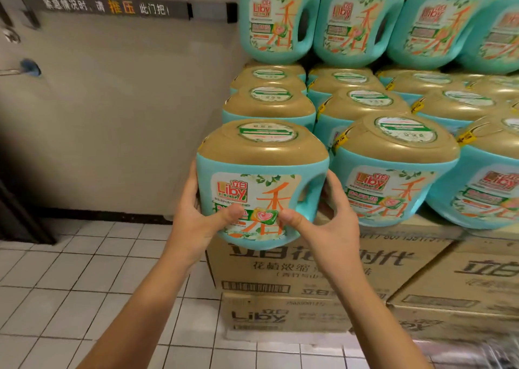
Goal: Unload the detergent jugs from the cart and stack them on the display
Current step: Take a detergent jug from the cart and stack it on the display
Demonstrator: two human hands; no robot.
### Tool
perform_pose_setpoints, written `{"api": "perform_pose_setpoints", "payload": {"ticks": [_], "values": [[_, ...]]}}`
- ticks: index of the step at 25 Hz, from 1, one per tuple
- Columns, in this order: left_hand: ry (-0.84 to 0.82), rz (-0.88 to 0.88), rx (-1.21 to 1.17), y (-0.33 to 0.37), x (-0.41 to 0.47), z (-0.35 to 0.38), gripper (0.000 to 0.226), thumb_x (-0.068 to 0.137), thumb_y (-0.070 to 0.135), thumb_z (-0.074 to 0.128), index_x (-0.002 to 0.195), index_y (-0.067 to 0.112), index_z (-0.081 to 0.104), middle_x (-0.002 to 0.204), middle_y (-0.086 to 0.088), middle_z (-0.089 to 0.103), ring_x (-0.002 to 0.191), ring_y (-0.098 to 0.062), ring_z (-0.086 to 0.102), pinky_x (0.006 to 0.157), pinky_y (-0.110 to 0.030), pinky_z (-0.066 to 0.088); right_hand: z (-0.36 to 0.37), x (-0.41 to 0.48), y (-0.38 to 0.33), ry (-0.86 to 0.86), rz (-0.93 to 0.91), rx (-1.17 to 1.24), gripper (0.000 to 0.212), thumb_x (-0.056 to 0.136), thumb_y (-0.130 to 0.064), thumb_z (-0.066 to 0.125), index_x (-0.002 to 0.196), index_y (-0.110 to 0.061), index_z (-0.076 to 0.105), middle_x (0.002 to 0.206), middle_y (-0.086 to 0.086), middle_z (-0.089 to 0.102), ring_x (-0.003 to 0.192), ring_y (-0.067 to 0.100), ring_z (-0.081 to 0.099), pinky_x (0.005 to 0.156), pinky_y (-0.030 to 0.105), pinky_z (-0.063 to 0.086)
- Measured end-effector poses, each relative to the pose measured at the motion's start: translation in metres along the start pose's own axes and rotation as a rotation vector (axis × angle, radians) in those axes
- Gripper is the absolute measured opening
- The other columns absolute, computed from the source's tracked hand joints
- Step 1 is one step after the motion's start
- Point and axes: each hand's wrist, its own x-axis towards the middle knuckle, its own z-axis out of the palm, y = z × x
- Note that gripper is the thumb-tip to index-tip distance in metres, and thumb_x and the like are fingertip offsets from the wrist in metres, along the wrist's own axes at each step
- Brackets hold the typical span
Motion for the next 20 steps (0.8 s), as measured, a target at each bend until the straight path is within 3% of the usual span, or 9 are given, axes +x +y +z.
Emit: {"api": "perform_pose_setpoints", "payload": {"ticks": [3, 7, 12, 14, 16, 18, 20], "values": [[-0.031, 0.003, 0.006, -0.007, 0.01, 0.005, 0.117, 0.041, 0.05, 0.095, 0.142, 0.023, 0.042, 0.113, 0.013, 0.071, 0.105, -0.007, 0.068, 0.072, -0.022, 0.058, -0.002, 0.001, 0.005, 0.049, 0.018, -0.078, 0.102, 0.058, -0.05, 0.08, 0.148, -0.026, 0.036, 0.14, -0.012, 0.052, 0.13, 0.003, 0.047, 0.109, 0.036, 0.042], [-0.064, 0.003, -0.004, -0.014, 0.017, 0.006, 0.116, 0.039, 0.048, 0.095, 0.139, 0.025, 0.042, 0.115, 0.014, 0.069, 0.108, -0.008, 0.066, 0.074, -0.022, 0.058, -0.003, 0.003, 0.009, 0.057, 0.017, -0.185, 0.103, 0.063, -0.051, 0.079, 0.15, -0.026, 0.031, 0.144, -0.013, 0.048, 0.132, 0.001, 0.043, 0.11, 0.034, 0.041], [-0.037, 0.044, 0.164, -0.008, 0.023, 0.004, 0.121, 0.039, 0.069, 0.085, 0.142, 0.022, 0.043, 0.135, 0.0, 0.053, 0.119, -0.007, 0.057, 0.084, -0.019, 0.056, -0.001, 0.003, 0.01, 0.105, -0.045, -0.33, 0.097, 0.066, -0.054, 0.076, 0.148, -0.022, 0.036, 0.142, -0.008, 0.051, 0.131, 0.009, 0.047, 0.108, 0.034, 0.042], [0.001, 0.093, 0.259, -0.004, 0.02, 0.006, 0.116, 0.042, 0.076, 0.08, 0.14, 0.025, 0.045, 0.133, 0.001, 0.05, 0.117, -0.002, 0.055, 0.085, -0.014, 0.053, -0.012, 0.001, 0.016, 0.204, -0.157, -0.313, 0.075, 0.075, -0.041, 0.076, 0.14, -0.015, 0.047, 0.132, -0.003, 0.059, 0.121, 0.013, 0.056, 0.101, 0.03, 0.046], [0.057, 0.164, 0.334, -0.005, 0.012, 0.012, 0.103, 0.055, 0.07, 0.077, 0.142, 0.028, 0.042, 0.133, 0.006, 0.051, 0.119, -0.003, 0.056, 0.087, -0.019, 0.055, -0.032, 0.0, 0.025, 0.403, -0.255, -0.328, 0.062, 0.08, -0.033, 0.076, 0.132, -0.01, 0.051, 0.124, 0.0, 0.057, 0.111, 0.019, 0.057, 0.097, 0.031, 0.046], [0.127, 0.223, 0.336, -0.01, 0.001, 0.024, 0.095, 0.064, 0.056, 0.077, 0.145, 0.032, 0.035, 0.139, 0.015, 0.047, 0.124, -0.004, 0.053, 0.089, -0.021, 0.054, -0.055, 0.004, 0.034, 0.566, -0.23, -0.339, 0.073, 0.077, -0.038, 0.077, 0.135, -0.008, 0.044, 0.126, 0.002, 0.044, 0.115, 0.025, 0.049, 0.101, 0.036, 0.042], [0.175, 0.271, 0.333, -0.016, -0.006, 0.036, 0.097, 0.063, 0.05, 0.08, 0.145, 0.038, 0.03, 0.139, 0.029, 0.038, 0.128, 0.003, 0.046, 0.091, -0.008, 0.047, -0.071, 0.013, 0.039, 0.603, -0.101, -0.286, 0.09, 0.068, -0.047, 0.077, 0.14, -0.012, 0.036, 0.133, 0.0, 0.037, 0.127, 0.024, 0.041, 0.108, 0.038, 0.036]]}}
